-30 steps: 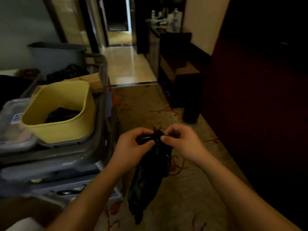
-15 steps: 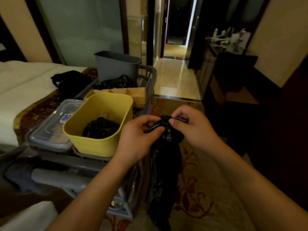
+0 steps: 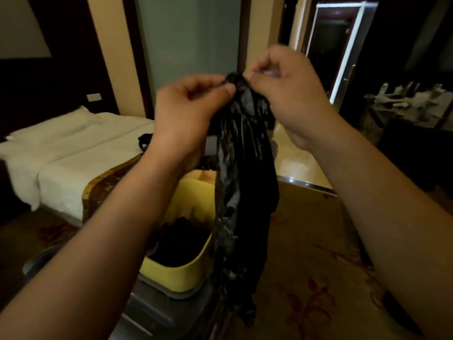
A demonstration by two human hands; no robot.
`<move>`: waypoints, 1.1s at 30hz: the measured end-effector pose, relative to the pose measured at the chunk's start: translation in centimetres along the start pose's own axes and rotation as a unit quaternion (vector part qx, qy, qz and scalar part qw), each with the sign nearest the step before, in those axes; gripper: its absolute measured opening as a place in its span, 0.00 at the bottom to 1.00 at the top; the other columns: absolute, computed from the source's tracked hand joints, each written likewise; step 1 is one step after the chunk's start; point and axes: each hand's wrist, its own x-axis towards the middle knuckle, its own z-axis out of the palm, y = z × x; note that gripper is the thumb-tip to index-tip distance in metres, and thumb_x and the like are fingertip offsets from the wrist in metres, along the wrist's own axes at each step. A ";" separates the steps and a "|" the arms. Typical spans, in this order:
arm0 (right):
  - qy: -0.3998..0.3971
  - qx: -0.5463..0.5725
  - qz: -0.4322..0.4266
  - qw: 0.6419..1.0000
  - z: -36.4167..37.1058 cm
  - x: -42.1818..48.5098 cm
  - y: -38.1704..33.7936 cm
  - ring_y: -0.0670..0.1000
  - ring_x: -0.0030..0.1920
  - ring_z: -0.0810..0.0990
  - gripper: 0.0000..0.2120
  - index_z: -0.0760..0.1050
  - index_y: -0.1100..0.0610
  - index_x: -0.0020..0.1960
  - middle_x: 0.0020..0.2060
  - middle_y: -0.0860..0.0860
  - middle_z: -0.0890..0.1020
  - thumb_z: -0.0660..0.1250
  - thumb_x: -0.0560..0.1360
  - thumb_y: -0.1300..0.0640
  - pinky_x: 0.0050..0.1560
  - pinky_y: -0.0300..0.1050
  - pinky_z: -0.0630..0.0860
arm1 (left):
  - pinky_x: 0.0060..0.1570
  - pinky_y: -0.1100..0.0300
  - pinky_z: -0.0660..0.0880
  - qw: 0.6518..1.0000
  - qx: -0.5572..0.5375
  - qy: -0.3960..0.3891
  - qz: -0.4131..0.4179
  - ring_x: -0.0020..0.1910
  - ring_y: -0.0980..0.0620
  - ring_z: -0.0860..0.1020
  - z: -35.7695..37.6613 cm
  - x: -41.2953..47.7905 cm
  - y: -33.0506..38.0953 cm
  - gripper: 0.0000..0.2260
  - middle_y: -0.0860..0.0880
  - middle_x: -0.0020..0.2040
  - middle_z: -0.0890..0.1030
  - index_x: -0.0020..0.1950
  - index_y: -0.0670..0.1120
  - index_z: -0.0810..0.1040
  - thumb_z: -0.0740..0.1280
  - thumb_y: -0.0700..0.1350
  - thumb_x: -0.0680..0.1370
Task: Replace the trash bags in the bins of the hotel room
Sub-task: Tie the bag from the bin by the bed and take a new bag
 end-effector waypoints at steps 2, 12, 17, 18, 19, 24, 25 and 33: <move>-0.004 0.028 -0.033 0.999 0.4 2.7 -0.3 0.45 0.45 0.79 0.02 0.75 0.55 0.46 0.39 0.46 0.78 0.67 0.77 0.57 0.48 0.45 0.77 | 0.45 0.51 0.83 0.999 0.014 0.018 0.039 0.39 0.48 0.84 0.2 2.0 1.4 0.02 0.46 0.36 0.85 0.47 0.38 0.82 0.71 0.34 0.75; -0.086 0.167 -0.066 0.980 4.0 9.5 1.3 0.58 0.47 0.81 0.05 0.72 0.52 0.41 0.40 0.51 0.78 0.66 0.74 0.53 0.45 0.62 0.81 | 0.49 0.59 0.81 0.944 0.289 0.103 0.120 0.49 0.54 0.85 -1.2 6.6 4.1 0.09 0.47 0.52 0.84 0.57 0.42 0.81 0.69 0.41 0.78; -0.177 0.175 -0.052 0.967 7.5 8.3 4.9 0.54 0.48 0.82 0.04 0.73 0.49 0.42 0.45 0.53 0.80 0.68 0.74 0.54 0.47 0.59 0.82 | 0.47 0.58 0.82 0.933 0.320 0.154 0.066 0.45 0.52 0.85 -4.4 5.5 0.8 0.07 0.48 0.46 0.85 0.51 0.49 0.84 0.71 0.38 0.76; -0.187 0.167 -0.053 0.967 8.1 7.9 5.7 0.51 0.45 0.81 0.05 0.73 0.49 0.42 0.43 0.51 0.80 0.69 0.75 0.55 0.47 0.54 0.81 | 0.45 0.61 0.81 0.926 0.340 0.155 0.056 0.43 0.54 0.85 -4.9 5.1 -0.1 0.08 0.49 0.45 0.85 0.50 0.50 0.83 0.71 0.38 0.76; -0.197 0.153 -0.054 0.967 8.6 7.4 6.6 0.48 0.43 0.79 0.07 0.73 0.49 0.42 0.40 0.49 0.79 0.70 0.75 0.57 0.45 0.48 0.78 | 0.43 0.64 0.79 0.917 0.364 0.156 0.042 0.42 0.56 0.84 -5.3 4.4 -1.0 0.09 0.50 0.45 0.84 0.50 0.52 0.83 0.71 0.38 0.76; -0.294 0.041 -0.049 0.954 11.7 3.4 12.2 0.49 0.43 0.78 0.03 0.76 0.52 0.45 0.40 0.46 0.79 0.70 0.75 0.57 0.45 0.47 0.74 | 0.40 0.68 0.78 0.880 0.448 0.143 -0.068 0.42 0.58 0.81 -7.1 0.2 -6.6 0.11 0.54 0.46 0.82 0.51 0.54 0.82 0.71 0.38 0.76; -0.322 0.017 -0.048 0.945 12.2 2.4 13.3 0.49 0.44 0.79 0.03 0.76 0.53 0.47 0.41 0.47 0.80 0.70 0.75 0.58 0.45 0.48 0.75 | 0.43 0.67 0.78 0.870 0.465 0.137 -0.093 0.43 0.59 0.81 -7.4 -0.6 -7.8 0.10 0.55 0.46 0.82 0.52 0.53 0.82 0.71 0.39 0.76; -0.458 -0.182 -0.163 0.855 16.0 -2.9 19.7 0.53 0.47 0.78 0.05 0.75 0.49 0.46 0.46 0.48 0.79 0.68 0.75 0.59 0.44 0.52 0.78 | 0.49 0.58 0.77 0.751 0.642 -0.024 -0.151 0.48 0.56 0.79 -10.2 -5.3 -14.8 0.10 0.55 0.51 0.81 0.56 0.55 0.82 0.67 0.44 0.78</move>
